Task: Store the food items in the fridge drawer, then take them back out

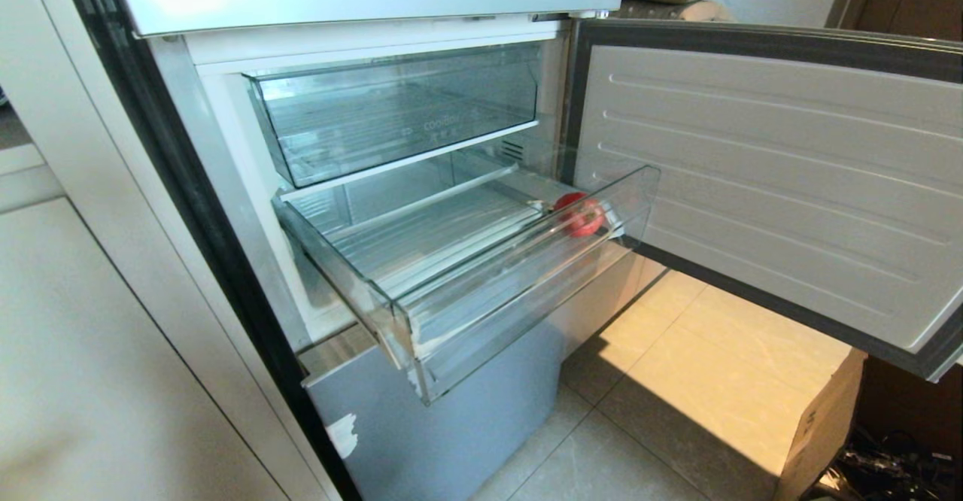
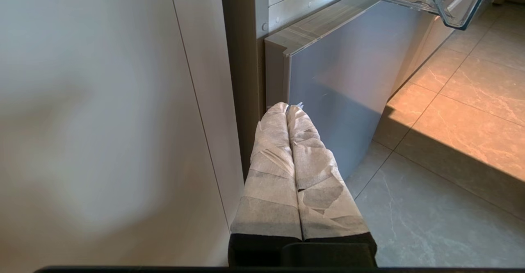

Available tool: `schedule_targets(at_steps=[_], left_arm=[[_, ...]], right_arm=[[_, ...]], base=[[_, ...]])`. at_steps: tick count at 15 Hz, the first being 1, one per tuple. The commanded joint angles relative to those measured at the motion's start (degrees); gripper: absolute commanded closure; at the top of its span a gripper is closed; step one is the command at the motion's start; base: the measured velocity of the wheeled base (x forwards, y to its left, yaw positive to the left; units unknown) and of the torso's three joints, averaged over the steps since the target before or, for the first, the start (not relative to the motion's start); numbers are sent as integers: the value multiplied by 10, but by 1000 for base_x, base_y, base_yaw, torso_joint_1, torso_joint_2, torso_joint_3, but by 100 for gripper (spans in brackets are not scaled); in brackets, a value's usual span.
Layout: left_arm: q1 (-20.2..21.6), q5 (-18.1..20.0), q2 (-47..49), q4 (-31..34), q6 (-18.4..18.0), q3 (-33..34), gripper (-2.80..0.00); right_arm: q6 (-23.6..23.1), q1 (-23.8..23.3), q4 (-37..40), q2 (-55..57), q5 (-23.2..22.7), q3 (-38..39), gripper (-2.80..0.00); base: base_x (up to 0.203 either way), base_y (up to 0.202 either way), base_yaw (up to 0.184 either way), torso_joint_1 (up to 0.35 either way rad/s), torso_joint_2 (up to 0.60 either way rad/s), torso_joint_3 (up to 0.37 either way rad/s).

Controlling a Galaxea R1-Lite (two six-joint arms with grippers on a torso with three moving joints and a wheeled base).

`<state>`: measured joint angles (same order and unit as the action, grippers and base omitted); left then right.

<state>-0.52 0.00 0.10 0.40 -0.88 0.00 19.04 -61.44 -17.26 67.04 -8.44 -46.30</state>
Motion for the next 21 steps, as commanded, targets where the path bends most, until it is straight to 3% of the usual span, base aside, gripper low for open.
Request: schedule_targets(at_steps=[1,3,5,10,15,21], left_arm=[[0,0,1,-1,0,0,0],[0,0,1,0,0,0,0],[0,0,1,0,0,0,0],[0,0,1,0,0,0,0],[0,0,1,0,0,0,0],[0,0,1,0,0,0,0]], right_arm=[[8,-28,-63,160,-12,-14,-280],[13,-30,-141,227,-29,-20,-280],[10,-2,-188,266,-51,-32,-280],[-51,79,-195,318,-49,-65,-280],[-94,133,-197,404,11,-130,-280],[-101,160,-197,485,43,-199,-280]], base=[[0,0,0,0,0,0],[0,0,0,0,0,0],[0,0,0,0,0,0],[0,0,0,0,0,0],[0,0,0,0,0,0],[0,0,0,0,0,0]])
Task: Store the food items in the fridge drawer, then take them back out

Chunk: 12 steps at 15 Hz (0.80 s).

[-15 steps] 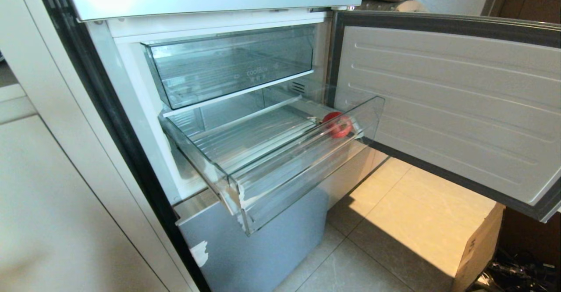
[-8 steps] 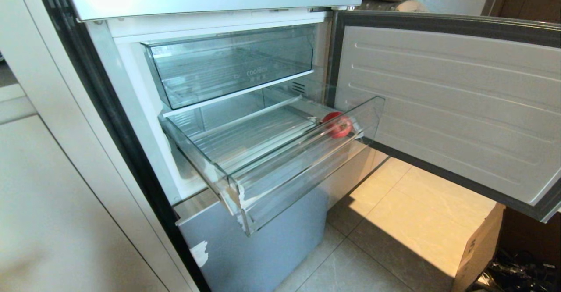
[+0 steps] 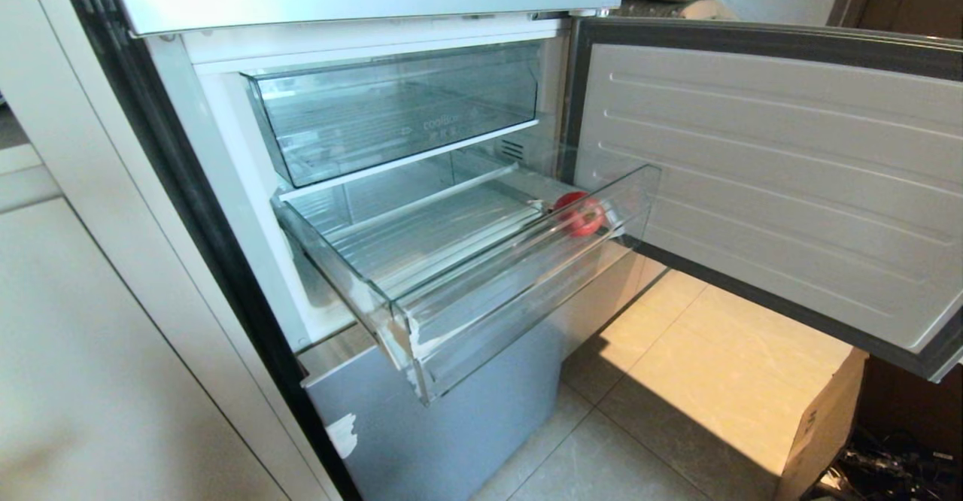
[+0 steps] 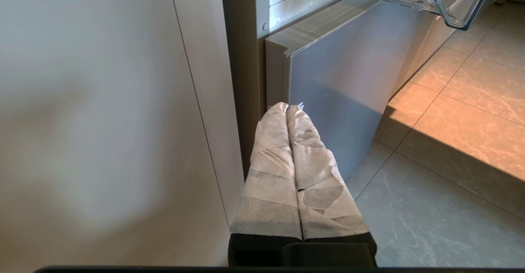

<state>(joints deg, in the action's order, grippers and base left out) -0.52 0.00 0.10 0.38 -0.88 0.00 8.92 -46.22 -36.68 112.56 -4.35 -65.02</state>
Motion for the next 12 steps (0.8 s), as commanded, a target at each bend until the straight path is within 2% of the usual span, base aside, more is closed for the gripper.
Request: schedule_targets(at_steps=[1,12], left_arm=[[0,0,1,0,0,0,0],[0,0,1,0,0,0,0]], right_arm=[[1,8,-3,34,3,-13,-280],[4,6,-4,73,5,-40,-280]], base=[[0,0,0,0,0,0],[0,0,0,0,0,0]])
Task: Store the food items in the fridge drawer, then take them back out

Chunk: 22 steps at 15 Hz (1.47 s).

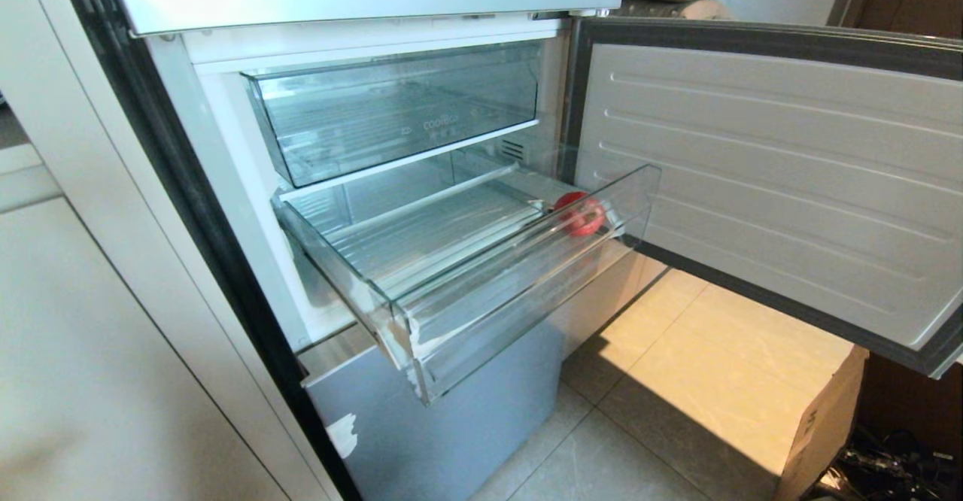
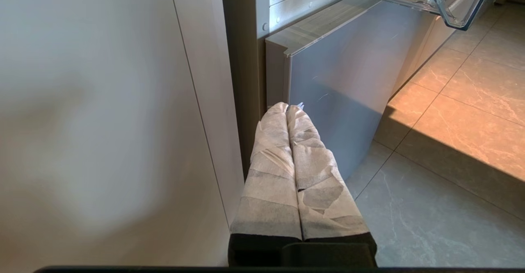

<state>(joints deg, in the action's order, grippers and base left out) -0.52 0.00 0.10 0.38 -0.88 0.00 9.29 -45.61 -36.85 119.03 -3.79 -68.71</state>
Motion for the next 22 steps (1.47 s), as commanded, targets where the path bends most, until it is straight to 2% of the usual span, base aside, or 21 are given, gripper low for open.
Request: schedule_targets(at_steps=[1,2,3,8,12,14,19,20,21,22], left_arm=[[0,0,1,0,0,0,0],[0,0,1,0,0,0,0],[0,0,1,1,0,0,0],[0,0,1,0,0,0,0],[0,0,1,1,0,0,0],[0,0,1,0,0,0,0],[0,0,1,1,0,0,0],[0,0,1,1,0,0,0],[0,0,1,0,0,0,0],[0,0,1,0,0,0,0]], right_arm=[[1,-1,-3,12,-1,-3,-280],[2,-1,-3,12,-1,-3,-280],[3,-1,-2,11,-1,-2,0],[5,-15,1,-37,-1,14,0],[0,-41,2,-179,0,83,0],[-13,-52,2,-281,-1,150,0],[-83,-59,-22,-566,6,400,0],[-88,-46,-30,-618,9,433,0],[-87,-12,-35,-657,11,451,0],[-83,43,-38,-677,17,461,0]], base=[[0,0,0,0,0,0],[0,0,0,0,0,0],[0,0,0,0,0,0],[0,0,0,0,0,0],[0,0,0,0,0,0],[0,0,0,0,0,0],[0,0,0,0,0,0],[0,0,0,0,0,0],[0,0,0,0,0,0],[0,0,0,0,0,0]])
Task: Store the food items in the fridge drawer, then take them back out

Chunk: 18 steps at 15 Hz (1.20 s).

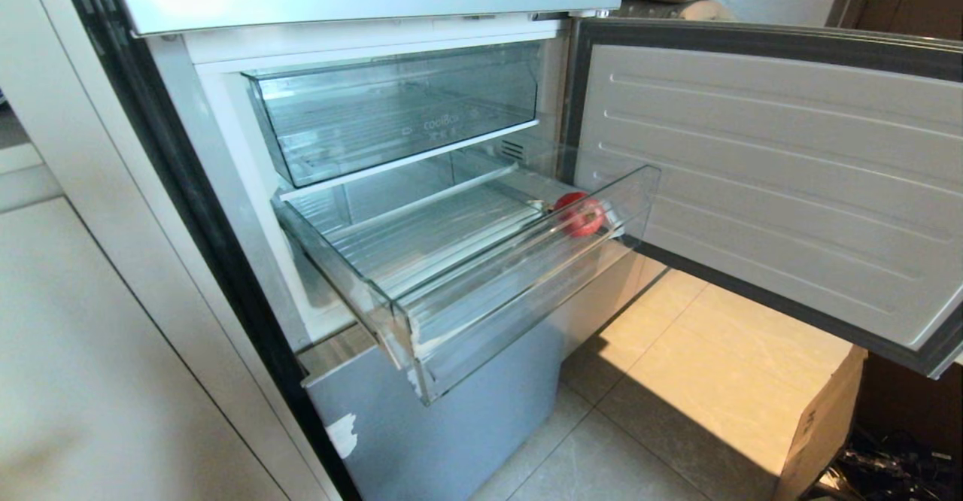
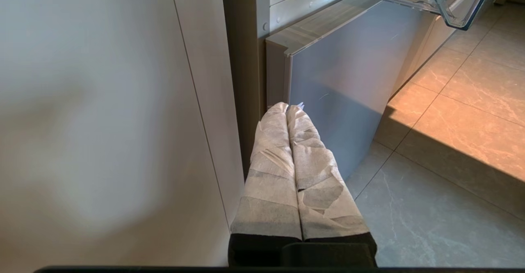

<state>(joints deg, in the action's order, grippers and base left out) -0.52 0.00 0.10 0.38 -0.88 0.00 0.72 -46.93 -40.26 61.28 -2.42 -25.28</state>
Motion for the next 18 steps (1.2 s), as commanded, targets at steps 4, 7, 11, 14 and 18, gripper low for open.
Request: schedule_targets(at_steps=[4,7,11,14,18], left_arm=[[0,0,1,0,0,0,0],[0,0,1,1,0,0,0],[0,0,1,0,0,0,0],[0,0,1,0,0,0,0],[0,0,1,0,0,0,0]], right_arm=[[12,441,12,-144,67,37,0],[31,680,16,-81,116,13,0],[61,763,-10,139,139,-103,0],[69,774,-5,309,143,-256,0],[74,781,96,445,145,-494,0]], base=[[0,0,0,0,0,0],[0,0,0,0,0,0],[0,0,0,0,0,0],[0,0,0,0,0,0],[0,0,0,0,0,0]])
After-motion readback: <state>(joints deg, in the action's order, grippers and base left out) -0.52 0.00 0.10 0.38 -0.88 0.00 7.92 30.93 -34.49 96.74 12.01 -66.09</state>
